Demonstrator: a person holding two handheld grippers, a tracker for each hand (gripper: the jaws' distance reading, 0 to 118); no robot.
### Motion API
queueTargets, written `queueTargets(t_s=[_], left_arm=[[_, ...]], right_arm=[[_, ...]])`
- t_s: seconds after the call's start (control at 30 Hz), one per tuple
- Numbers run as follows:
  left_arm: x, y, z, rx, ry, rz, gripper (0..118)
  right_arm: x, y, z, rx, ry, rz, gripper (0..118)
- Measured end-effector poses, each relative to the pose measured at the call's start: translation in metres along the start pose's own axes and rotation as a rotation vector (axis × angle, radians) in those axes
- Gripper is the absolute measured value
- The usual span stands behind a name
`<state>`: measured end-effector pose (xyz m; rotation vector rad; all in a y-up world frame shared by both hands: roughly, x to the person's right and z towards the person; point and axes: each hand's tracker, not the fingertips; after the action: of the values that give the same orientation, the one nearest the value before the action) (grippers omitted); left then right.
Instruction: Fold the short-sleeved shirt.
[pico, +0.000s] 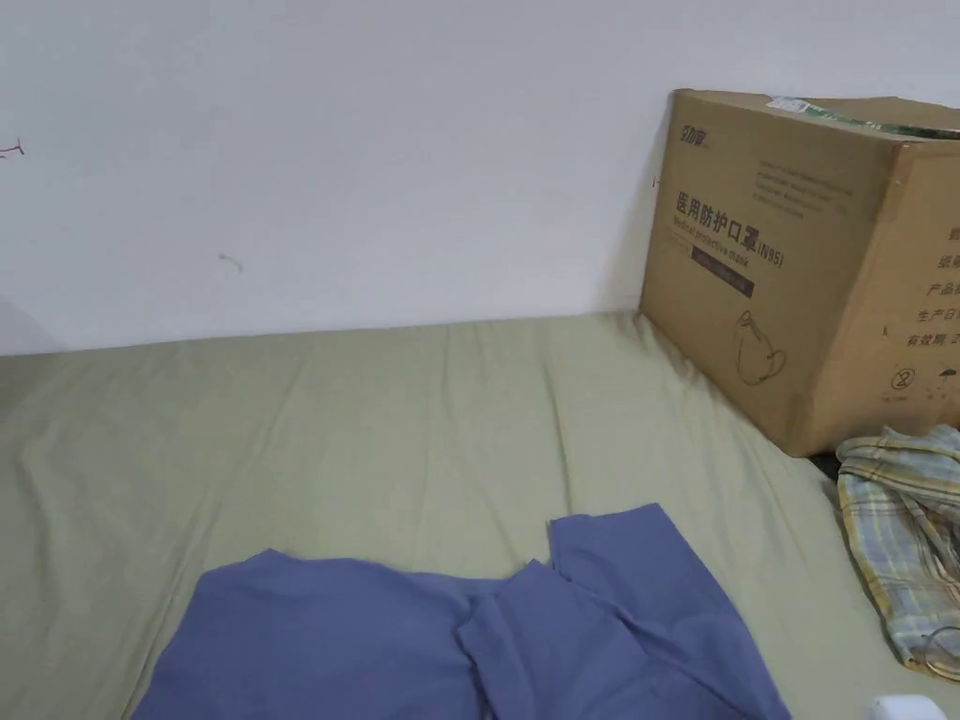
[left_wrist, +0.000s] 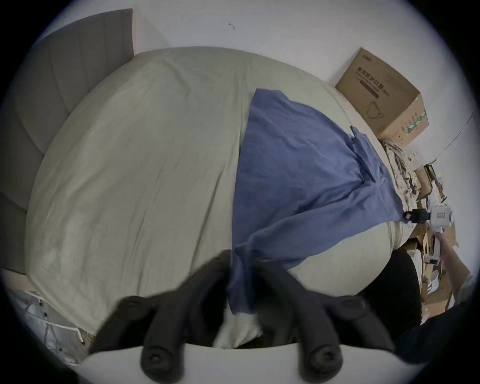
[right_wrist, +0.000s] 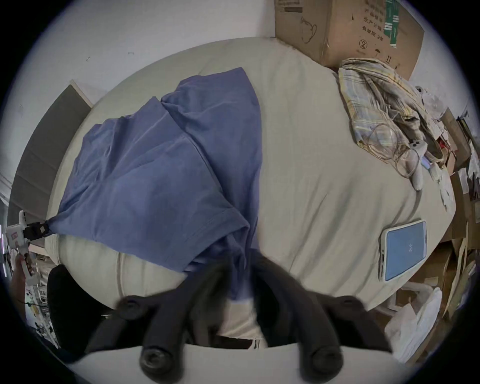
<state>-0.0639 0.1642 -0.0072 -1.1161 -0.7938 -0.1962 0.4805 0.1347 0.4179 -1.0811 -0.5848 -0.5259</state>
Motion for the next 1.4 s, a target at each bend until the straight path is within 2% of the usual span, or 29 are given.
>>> queueTargets(t_s=[0.03,0.07,0.13,0.17,0.2,0.3,0.4,0.43,0.47,0.5,0.53,0.57,0.6,0.63,0.73,0.83,0.87,0.9,0.97,1.0,1.03,1.07,1.17,1.27,1.33,1.4], left_arm=[[-0.001,0.001,0.004,0.024,0.001,0.021,102],[0.0,0.002,0.006,0.033,-0.004,0.028,118],[0.003,0.0,0.016,0.06,-0.024,0.042,113],[0.007,0.006,0.021,0.174,-0.068,0.075,113],[0.012,0.011,0.024,0.145,-0.05,0.049,113],[0.032,0.032,0.03,0.237,-0.028,-0.02,113],[0.05,0.07,0.024,0.282,-0.017,-0.059,116],[0.056,0.084,0.017,0.279,-0.007,-0.074,116],[0.061,0.098,0.01,0.261,-0.011,-0.086,113],[0.067,0.115,0.003,0.245,-0.025,-0.099,103],[0.072,0.131,-0.007,0.243,-0.031,-0.108,71],[0.075,0.145,-0.018,0.236,-0.047,-0.124,37],[0.078,0.162,-0.033,0.222,-0.046,-0.133,5],[0.082,0.177,-0.048,0.209,-0.011,-0.15,1],[0.076,0.231,-0.095,0.146,-0.031,-0.106,0],[0.065,0.28,-0.144,0.097,-0.061,-0.094,1],[0.061,0.291,-0.159,0.064,-0.08,-0.103,3],[0.062,0.299,-0.173,0.038,-0.057,-0.112,15],[0.061,0.308,-0.199,0.004,0.004,-0.129,110],[0.06,0.311,-0.214,-0.009,0.051,-0.143,118],[0.058,0.312,-0.226,-0.035,0.072,-0.145,111],[0.059,0.309,-0.23,0.011,0.03,-0.15,111],[0.054,0.32,-0.25,-0.017,0.063,-0.144,112],[0.059,0.316,-0.266,-0.145,0.041,-0.182,108],[0.077,0.307,-0.254,-0.121,0.106,-0.311,101],[0.078,0.306,-0.235,-0.1,0.029,-0.269,79]], right_arm=[[-0.001,0.0,0.004,0.009,-0.005,-0.004,94],[-0.003,-0.001,0.009,0.033,-0.014,-0.007,103],[-0.006,0.003,0.024,0.129,0.016,-0.021,103],[-0.01,0.006,0.033,0.185,0.027,-0.027,103],[-0.016,0.01,0.042,0.234,0.032,-0.034,103],[-0.034,0.026,0.066,0.389,0.019,-0.05,103],[-0.056,0.049,0.074,0.431,0.039,-0.068,103],[-0.062,0.058,0.073,0.441,0.079,-0.077,103],[-0.065,0.065,0.071,0.452,0.113,-0.081,103],[-0.07,0.072,0.068,0.46,0.123,-0.079,101],[-0.076,0.081,0.066,0.467,0.117,-0.069,84],[-0.08,0.088,0.062,0.474,0.123,-0.062,51],[-0.084,0.097,0.056,0.475,0.125,-0.057,11],[-0.085,0.106,0.047,0.459,0.119,-0.054,1],[-0.079,0.123,0.03,0.409,0.207,-0.1,1],[-0.077,0.135,0.015,0.403,0.19,-0.093,1],[-0.074,0.137,0.011,0.397,0.188,-0.085,1],[-0.071,0.139,0.005,0.385,0.182,-0.073,1],[-0.067,0.143,-0.006,0.356,0.154,-0.061,1],[-0.062,0.144,-0.011,0.342,0.151,-0.065,1],[-0.057,0.145,-0.016,0.328,0.153,-0.071,1],[-0.056,0.147,-0.022,0.316,0.152,-0.078,0],[-0.046,0.151,-0.037,0.291,0.126,-0.078,0],[-0.038,0.164,-0.052,0.272,0.102,-0.087,1],[-0.032,0.179,-0.062,0.254,0.09,-0.093,1],[-0.026,0.195,-0.07,0.24,0.081,-0.094,0]])
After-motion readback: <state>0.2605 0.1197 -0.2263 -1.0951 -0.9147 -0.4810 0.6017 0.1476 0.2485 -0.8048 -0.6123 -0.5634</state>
